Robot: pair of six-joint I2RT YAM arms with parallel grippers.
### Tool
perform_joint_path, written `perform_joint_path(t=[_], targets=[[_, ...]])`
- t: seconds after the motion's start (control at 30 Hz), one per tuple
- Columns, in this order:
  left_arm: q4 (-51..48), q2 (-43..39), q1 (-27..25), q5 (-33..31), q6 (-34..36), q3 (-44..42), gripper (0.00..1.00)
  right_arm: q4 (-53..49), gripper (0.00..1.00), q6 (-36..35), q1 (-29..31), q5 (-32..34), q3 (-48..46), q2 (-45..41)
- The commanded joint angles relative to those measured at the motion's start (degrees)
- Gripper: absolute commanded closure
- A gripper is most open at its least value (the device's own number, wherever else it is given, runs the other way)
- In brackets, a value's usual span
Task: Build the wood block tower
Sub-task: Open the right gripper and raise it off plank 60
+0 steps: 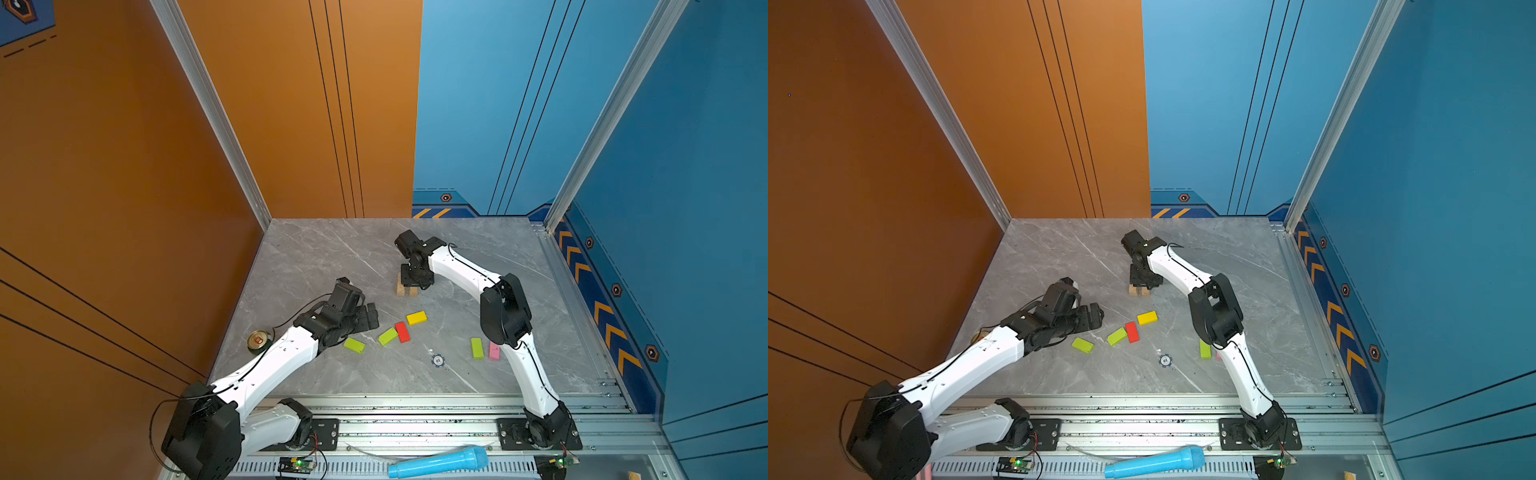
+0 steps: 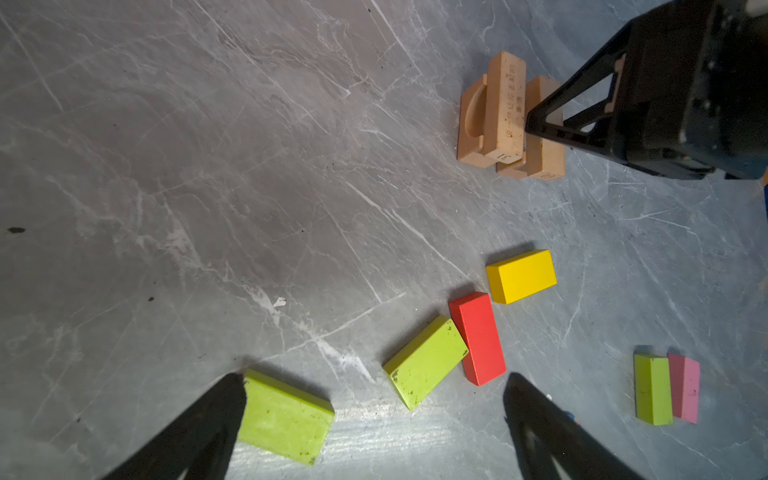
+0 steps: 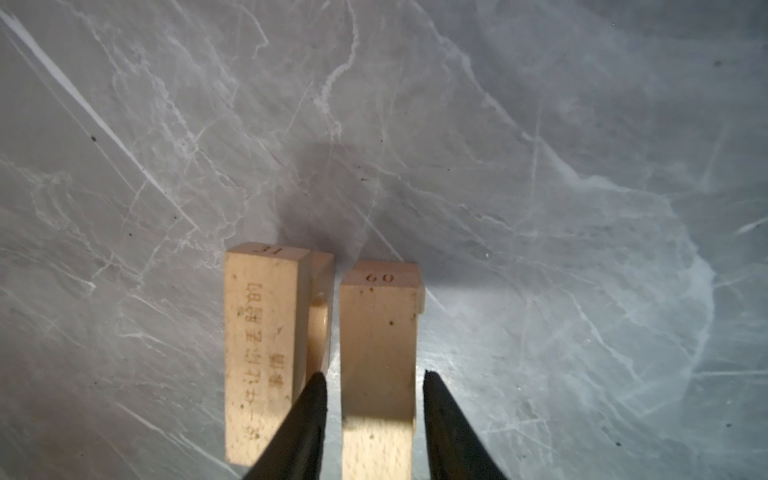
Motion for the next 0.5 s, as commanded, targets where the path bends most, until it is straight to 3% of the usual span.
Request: perform_joint_path(t=[0.0,0.47], targets=[[-0.05,-1.22,0.72,0.76,0.43,0.29,0.02,-1.0,0.53,-0.07,-0.37,-0.87,1.74,-0.9],[-0.73,-3.4,0.56,1.11,0.67,0.87,0.01,-0.85,0.43,0.06,0.02,1.09,0.09,-7.44]])
